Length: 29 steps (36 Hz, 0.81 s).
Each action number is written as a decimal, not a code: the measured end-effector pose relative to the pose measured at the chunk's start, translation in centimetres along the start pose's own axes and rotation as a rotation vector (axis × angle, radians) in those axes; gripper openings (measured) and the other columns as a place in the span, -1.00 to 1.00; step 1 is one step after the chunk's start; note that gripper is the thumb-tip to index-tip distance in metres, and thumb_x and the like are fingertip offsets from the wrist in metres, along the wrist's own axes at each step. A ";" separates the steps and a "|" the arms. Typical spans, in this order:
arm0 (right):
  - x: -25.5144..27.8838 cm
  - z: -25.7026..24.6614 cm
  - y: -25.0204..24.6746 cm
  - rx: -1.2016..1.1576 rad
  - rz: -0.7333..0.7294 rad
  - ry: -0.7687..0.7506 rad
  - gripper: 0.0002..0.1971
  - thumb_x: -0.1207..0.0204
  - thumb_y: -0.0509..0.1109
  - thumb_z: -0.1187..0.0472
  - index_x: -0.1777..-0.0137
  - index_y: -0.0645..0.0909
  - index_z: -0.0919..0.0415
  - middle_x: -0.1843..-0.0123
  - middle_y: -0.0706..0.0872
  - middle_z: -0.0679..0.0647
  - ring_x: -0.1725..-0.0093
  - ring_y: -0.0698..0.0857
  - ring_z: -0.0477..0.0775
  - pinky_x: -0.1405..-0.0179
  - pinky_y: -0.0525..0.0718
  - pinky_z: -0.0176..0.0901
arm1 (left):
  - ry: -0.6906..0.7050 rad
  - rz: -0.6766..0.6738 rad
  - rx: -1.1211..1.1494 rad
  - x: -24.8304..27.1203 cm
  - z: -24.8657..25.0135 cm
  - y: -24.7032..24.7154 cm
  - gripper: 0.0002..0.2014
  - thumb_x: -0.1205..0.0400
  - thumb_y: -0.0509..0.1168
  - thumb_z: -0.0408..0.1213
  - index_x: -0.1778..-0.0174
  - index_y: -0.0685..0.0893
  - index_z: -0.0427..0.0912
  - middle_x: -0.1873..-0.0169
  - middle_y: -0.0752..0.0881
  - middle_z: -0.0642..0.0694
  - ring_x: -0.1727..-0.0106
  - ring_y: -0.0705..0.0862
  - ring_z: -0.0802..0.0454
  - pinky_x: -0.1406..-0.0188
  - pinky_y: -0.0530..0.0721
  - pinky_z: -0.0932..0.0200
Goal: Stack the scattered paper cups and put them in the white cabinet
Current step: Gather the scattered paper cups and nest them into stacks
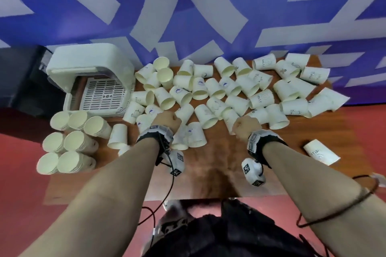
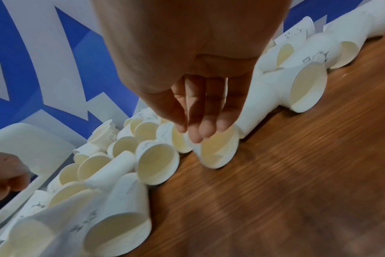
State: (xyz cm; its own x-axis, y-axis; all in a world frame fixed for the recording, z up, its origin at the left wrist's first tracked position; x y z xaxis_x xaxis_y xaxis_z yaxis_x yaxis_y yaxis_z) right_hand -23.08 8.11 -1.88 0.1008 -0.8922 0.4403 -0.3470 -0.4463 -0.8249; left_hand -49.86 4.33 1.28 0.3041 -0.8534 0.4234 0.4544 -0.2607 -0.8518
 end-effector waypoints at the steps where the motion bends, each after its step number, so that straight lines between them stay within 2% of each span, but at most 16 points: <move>1: -0.2 1.3 -0.7 -0.014 -0.014 0.004 -0.78 -0.60 0.22 0.16 0.12 0.67 0.23 0.15 0.72 0.11 0.14 0.69 0.16 0.25 0.51 -0.20 | 0.007 0.005 -0.021 0.3 1.4 0.6 -0.74 -0.65 0.22 -0.18 0.13 0.71 -0.31 0.20 0.74 -0.20 0.13 0.67 -0.16 0.22 0.52 0.08; 3: -1.0 3.9 -1.9 -0.041 -0.025 0.006 -0.72 -0.62 0.19 0.16 0.15 0.68 0.27 0.21 0.76 0.13 0.19 0.73 0.15 0.28 0.59 -0.18 | 0.024 0.015 -0.066 0.9 4.1 1.8 -0.74 -0.67 0.19 -0.18 0.11 0.70 -0.26 0.21 0.68 -0.12 0.13 0.63 -0.10 0.21 0.48 0.09; 5: -1.4 6.1 -3.1 -0.040 -0.025 0.039 -0.70 -0.63 0.16 0.22 0.08 0.70 0.36 0.12 0.79 0.22 0.08 0.76 0.22 0.22 0.65 -0.15 | 0.060 -0.005 -0.066 1.5 6.6 3.4 -0.75 -0.66 0.19 -0.18 0.12 0.69 -0.27 0.26 0.63 -0.10 0.18 0.58 -0.06 0.26 0.44 0.14; 6: -1.5 6.9 -3.6 -0.024 -0.017 0.072 -0.70 -0.65 0.15 0.25 0.00 0.70 0.38 0.03 0.79 0.24 -0.02 0.75 0.25 0.20 0.62 -0.17 | 0.065 -0.025 -0.072 1.6 7.6 4.2 -0.76 -0.64 0.21 -0.17 0.12 0.68 -0.25 0.26 0.63 -0.09 0.20 0.57 -0.06 0.29 0.44 0.15; 7: -1.9 7.6 -4.2 -0.013 -0.010 0.106 -0.71 -0.67 0.16 0.26 -0.10 0.69 0.38 -0.08 0.76 0.26 -0.13 0.72 0.27 0.14 0.60 -0.18 | 0.066 -0.051 -0.082 1.7 8.6 4.7 -0.79 -0.63 0.21 -0.15 0.12 0.66 -0.20 0.23 0.64 -0.09 0.20 0.56 -0.05 0.30 0.45 0.16; 9: -2.5 8.7 -4.9 -0.030 -0.032 0.170 -0.69 -0.66 0.21 0.25 -0.32 0.60 0.33 -0.29 0.67 0.29 -0.31 0.63 0.30 -0.18 0.59 -0.07 | 0.081 -0.097 -0.090 1.5 10.2 5.8 -0.83 -0.64 0.19 -0.14 0.13 0.58 -0.15 0.16 0.68 -0.12 0.18 0.58 -0.08 0.28 0.48 0.15; 10: -2.7 9.1 -5.3 -0.047 -0.054 0.190 -0.65 -0.65 0.25 0.24 -0.41 0.53 0.30 -0.35 0.63 0.31 -0.35 0.60 0.31 -0.31 0.57 -0.01 | 0.092 -0.126 -0.100 1.5 10.9 6.2 -0.83 -0.64 0.19 -0.13 0.11 0.57 -0.15 0.13 0.71 -0.14 0.16 0.61 -0.09 0.26 0.53 0.12; 11: -2.8 9.4 -5.4 -0.061 -0.074 0.208 -0.61 -0.64 0.27 0.23 -0.45 0.48 0.29 -0.37 0.61 0.31 -0.36 0.59 0.32 -0.35 0.55 0.03 | 0.103 -0.150 -0.108 1.3 11.5 6.6 -0.82 -0.62 0.20 -0.11 0.06 0.59 -0.14 0.10 0.73 -0.14 0.14 0.64 -0.09 0.23 0.59 0.09; 14: -3.6 9.8 -5.4 -0.162 -0.063 0.249 -0.56 -0.60 0.35 0.22 -0.45 0.44 0.32 -0.34 0.61 0.32 -0.33 0.60 0.33 -0.34 0.57 0.07 | 0.123 -0.199 -0.157 0.8 13.0 7.7 -0.72 -0.61 0.25 -0.02 -0.12 0.61 -0.11 0.02 0.72 -0.13 0.04 0.66 -0.10 0.17 0.59 0.08; 16: -4.1 9.6 -5.1 -0.219 -0.052 0.292 -0.52 -0.49 0.40 0.22 -0.41 0.43 0.23 -0.27 0.66 0.32 -0.25 0.66 0.33 -0.28 0.64 0.12 | 0.138 -0.224 -0.200 0.2 13.6 8.6 -0.58 -0.62 0.25 0.09 -0.25 0.56 -0.14 -0.08 0.71 -0.16 -0.05 0.68 -0.13 0.13 0.55 0.06; 19: -5.3 10.0 -3.6 -0.360 -0.073 0.343 -0.52 -0.44 0.41 0.22 -0.37 0.44 0.19 -0.21 0.69 0.29 -0.17 0.71 0.31 -0.21 0.70 0.17 | 0.149 -0.252 -0.212 -0.9 14.2 10.3 -0.45 -0.60 0.28 0.18 -0.30 0.55 -0.20 -0.12 0.70 -0.17 -0.09 0.69 -0.15 0.12 0.56 0.04; 22: -5.2 9.8 -2.4 -0.376 -0.070 0.299 -0.54 -0.49 0.32 0.24 -0.39 0.37 0.21 -0.10 0.73 0.31 -0.05 0.75 0.33 -0.09 0.74 0.23 | 0.057 -0.262 -0.176 -1.5 14.3 11.8 -0.46 -0.54 0.38 0.14 -0.30 0.61 -0.17 -0.18 0.72 -0.18 -0.17 0.70 -0.18 -0.06 0.63 -0.01; 24: -5.1 9.7 -1.8 -0.338 -0.052 0.269 -0.55 -0.50 0.26 0.25 -0.40 0.36 0.21 -0.03 0.75 0.29 0.00 0.75 0.32 -0.06 0.75 0.21 | 0.000 -0.260 -0.119 -1.5 14.4 12.9 -0.43 -0.56 0.41 0.06 -0.40 0.55 -0.21 -0.24 0.68 -0.23 -0.25 0.67 -0.25 -0.16 0.61 -0.05; 29: -5.0 9.4 -1.3 -0.382 -0.003 0.253 -0.61 -0.48 0.25 0.27 -0.33 0.45 0.24 0.05 0.77 0.26 0.09 0.76 0.30 0.02 0.76 0.18 | -0.064 -0.229 -0.052 -2.2 14.7 14.3 -0.49 -0.63 0.33 -0.04 -0.44 0.51 -0.24 -0.30 0.64 -0.28 -0.30 0.63 -0.28 -0.21 0.59 -0.08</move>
State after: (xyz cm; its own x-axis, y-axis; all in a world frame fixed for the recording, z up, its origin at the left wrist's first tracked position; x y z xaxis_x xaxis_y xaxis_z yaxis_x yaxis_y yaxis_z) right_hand -14.37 12.51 -6.38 -0.1122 -0.8247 0.5543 -0.6711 -0.3485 -0.6544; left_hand -31.75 9.15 -7.28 0.2513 -0.7392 0.6249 0.4749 -0.4684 -0.7450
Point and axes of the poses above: each hand's wrist, its own x-axis away from the middle knuckle, its own y-axis out of the palm, z = x × y, the point moved 2 cm from there along -x, towards the middle knuckle
